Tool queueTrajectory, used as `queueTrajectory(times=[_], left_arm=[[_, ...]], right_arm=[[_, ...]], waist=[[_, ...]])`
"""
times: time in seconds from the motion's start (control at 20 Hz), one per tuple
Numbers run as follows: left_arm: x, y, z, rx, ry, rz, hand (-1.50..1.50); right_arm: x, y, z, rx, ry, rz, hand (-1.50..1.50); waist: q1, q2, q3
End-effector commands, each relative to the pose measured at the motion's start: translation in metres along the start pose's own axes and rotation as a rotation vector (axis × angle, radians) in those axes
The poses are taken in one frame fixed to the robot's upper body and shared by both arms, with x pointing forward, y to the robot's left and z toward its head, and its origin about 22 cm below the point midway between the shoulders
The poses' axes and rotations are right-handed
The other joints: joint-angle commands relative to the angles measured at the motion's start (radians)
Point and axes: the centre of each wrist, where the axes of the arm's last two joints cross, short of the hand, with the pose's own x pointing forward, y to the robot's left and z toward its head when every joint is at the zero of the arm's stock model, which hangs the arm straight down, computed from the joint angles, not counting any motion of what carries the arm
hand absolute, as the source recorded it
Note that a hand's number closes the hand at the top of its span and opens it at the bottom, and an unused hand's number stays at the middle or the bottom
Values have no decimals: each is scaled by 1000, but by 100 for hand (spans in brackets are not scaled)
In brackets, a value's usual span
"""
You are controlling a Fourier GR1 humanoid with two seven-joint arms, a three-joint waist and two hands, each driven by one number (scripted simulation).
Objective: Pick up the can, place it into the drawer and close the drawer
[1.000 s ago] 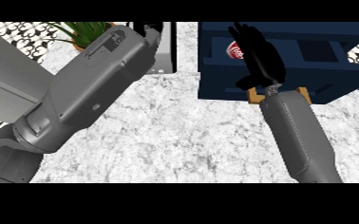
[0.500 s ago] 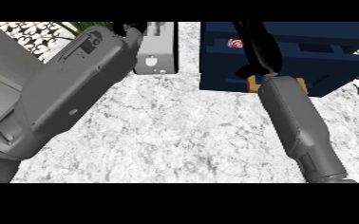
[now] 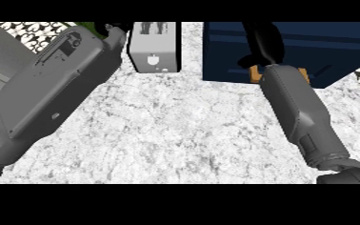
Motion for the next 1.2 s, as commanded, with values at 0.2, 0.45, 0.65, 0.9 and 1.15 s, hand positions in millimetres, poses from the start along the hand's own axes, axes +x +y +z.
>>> queueTrajectory(times=[0.2, 0.45, 0.65, 0.9, 1.15], left_arm=[[-4, 4, 13, -17, -7, -14, -150], [18, 11, 6, -18, -17, -1, -150], [23, 0, 15, -25, -15, 3, -150], [15, 3, 23, -65, -4, 8, -150], [12, 11, 19, -42, -4, 1, -150]], right_arm=[[-4, -16, -24, -54, 61, 31, -150], [-9, -36, -41, -88, 67, 57, -150], [-4, -38, -45, -81, 82, 54, -150], [-1, -57, -62, 11, 38, -104, -150], [23, -42, -58, 3, 120, -482, -150]], waist=[[26, 19, 8], [36, 25, 9], [40, 23, 10], [54, 22, 10], [50, 27, 14]])
